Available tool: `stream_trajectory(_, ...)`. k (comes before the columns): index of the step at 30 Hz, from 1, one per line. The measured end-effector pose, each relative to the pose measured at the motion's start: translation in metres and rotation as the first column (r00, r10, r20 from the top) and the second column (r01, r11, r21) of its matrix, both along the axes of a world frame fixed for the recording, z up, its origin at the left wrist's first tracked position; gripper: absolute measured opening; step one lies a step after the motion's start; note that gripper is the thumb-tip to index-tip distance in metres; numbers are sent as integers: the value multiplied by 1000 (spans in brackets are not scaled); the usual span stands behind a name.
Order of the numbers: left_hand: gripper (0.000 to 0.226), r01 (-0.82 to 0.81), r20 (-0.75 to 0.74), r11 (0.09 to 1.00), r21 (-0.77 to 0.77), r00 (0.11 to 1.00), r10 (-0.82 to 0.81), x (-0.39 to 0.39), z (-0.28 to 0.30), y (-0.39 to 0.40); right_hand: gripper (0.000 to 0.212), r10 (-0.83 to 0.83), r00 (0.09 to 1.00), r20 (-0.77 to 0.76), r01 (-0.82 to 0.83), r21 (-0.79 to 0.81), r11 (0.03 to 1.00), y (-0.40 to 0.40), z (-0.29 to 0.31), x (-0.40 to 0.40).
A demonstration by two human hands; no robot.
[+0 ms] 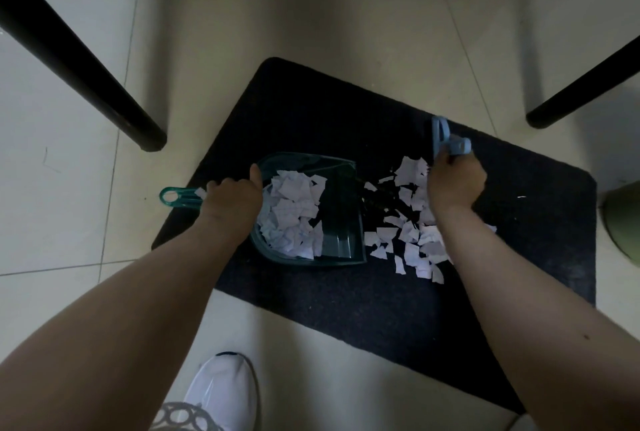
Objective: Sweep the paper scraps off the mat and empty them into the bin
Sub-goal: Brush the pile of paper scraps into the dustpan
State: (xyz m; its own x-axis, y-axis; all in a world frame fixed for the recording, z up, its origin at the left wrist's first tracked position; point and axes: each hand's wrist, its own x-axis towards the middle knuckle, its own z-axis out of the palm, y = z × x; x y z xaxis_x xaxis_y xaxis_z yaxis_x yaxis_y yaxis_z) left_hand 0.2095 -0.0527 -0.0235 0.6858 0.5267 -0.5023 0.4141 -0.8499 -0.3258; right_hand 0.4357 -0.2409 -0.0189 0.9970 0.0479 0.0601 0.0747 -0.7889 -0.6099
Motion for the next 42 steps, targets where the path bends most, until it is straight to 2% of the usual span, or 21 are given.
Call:
stream_trajectory(3, 86, -59, -16, 997, -40, 998, 59, 11, 1, -3, 32, 49, 999, -2, -49, -161, 986, -22, 4, 19)
stream_trajectory(8, 86, -71, -22, 996, -50, 997, 70, 24, 1, -10, 32, 138, 980, -146, -182, -346, 921, -35, -13, 31)
stream_trajectory(13, 82, -86, -22, 995, -57, 996, 85, 36, 2, -16, 34, 208, 960, -188, -260, -318, 912, -24, -21, 13)
stream_trajectory(17, 82, -103, -27, 993, -65, 994, 101, 38, 3, -18, 35, 313, 931, -190, -348, -195, 917, -21, -20, -6)
stream_trajectory(21, 81, -119, -34, 990, -76, 993, 117, 37, 3, -19, 37, 225, 966, -129, -241, -130, 962, -24, -11, 1)
stream_trajectory(24, 82, -128, -48, 987, -98, 991, 123, 38, 6, -19, 36, 182, 978, -106, -201, -215, 956, -31, -7, 11)
stream_trajectory(28, 83, -132, -53, 986, -102, 990, 127, 38, 7, -19, 34, 259, 944, -205, -312, -293, 904, -24, -13, -2)
stream_trajectory(35, 84, -163, -55, 979, -120, 986, 157, 38, 7, -19, 34, 420, 871, -255, -463, -137, 876, -3, -17, -38)
stream_trajectory(38, 83, -154, -52, 982, -112, 988, 149, 38, 7, -19, 34, 422, 885, -197, -441, -64, 895, -4, -9, -29)
stream_trajectory(40, 82, -157, -53, 980, -119, 987, 151, 38, 8, -20, 34, 360, 924, -130, -371, -80, 925, -8, -3, -16)
stream_trajectory(42, 81, -159, -54, 979, -125, 987, 153, 39, 8, -19, 35, 289, 948, -130, -305, -123, 944, -12, 0, -7)
